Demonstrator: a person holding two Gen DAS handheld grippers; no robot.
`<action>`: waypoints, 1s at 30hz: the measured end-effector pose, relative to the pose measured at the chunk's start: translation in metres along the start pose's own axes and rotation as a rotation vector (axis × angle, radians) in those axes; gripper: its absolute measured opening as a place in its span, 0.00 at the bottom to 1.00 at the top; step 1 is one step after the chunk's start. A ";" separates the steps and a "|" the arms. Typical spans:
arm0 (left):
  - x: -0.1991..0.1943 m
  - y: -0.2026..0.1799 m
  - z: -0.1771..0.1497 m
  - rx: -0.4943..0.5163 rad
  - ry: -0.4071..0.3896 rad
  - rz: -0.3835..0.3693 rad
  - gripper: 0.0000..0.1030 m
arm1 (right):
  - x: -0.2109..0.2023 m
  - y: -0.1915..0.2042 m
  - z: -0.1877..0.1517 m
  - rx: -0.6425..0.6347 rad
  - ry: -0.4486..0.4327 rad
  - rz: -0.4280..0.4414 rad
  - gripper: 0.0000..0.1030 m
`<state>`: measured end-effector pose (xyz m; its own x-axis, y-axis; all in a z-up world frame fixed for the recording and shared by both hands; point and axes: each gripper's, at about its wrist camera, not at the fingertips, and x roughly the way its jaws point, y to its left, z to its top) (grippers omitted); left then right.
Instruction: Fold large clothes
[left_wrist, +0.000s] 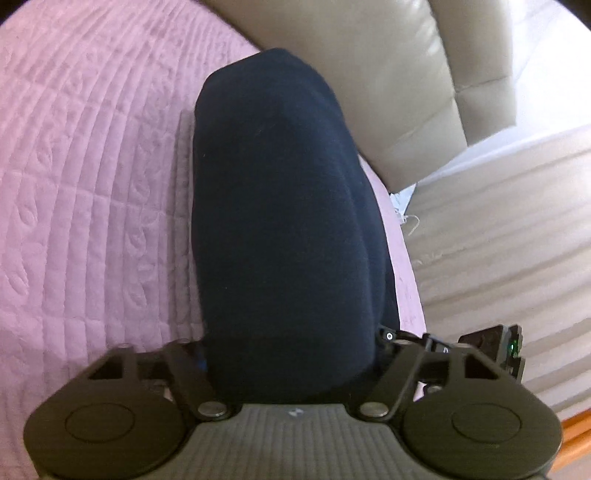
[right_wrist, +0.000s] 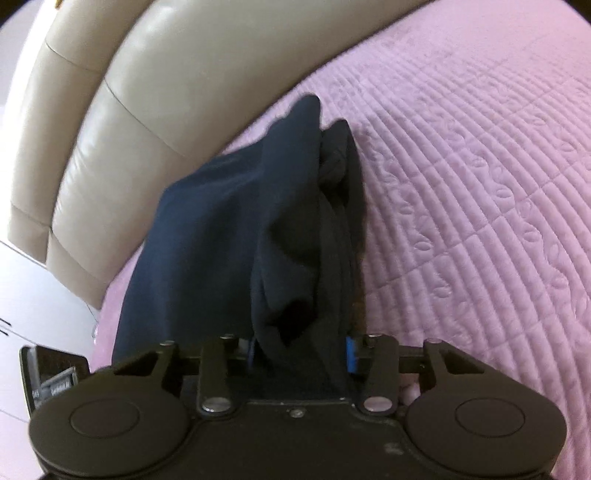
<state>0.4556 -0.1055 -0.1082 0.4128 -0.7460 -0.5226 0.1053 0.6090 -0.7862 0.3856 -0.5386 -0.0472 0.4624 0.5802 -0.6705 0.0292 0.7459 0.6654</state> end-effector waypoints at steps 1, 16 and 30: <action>-0.004 -0.003 0.001 0.016 -0.006 -0.007 0.61 | -0.005 0.007 -0.003 0.000 -0.014 0.013 0.48; -0.196 -0.038 -0.092 0.166 -0.141 -0.122 0.61 | -0.087 0.143 -0.147 -0.147 -0.029 0.115 0.47; -0.249 0.044 -0.204 -0.101 0.025 0.203 0.76 | -0.066 0.134 -0.228 0.063 0.058 -0.118 0.70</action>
<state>0.1725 0.0519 -0.0796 0.3936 -0.6181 -0.6804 -0.0689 0.7183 -0.6923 0.1568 -0.4026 0.0114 0.4008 0.5091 -0.7617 0.1368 0.7888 0.5992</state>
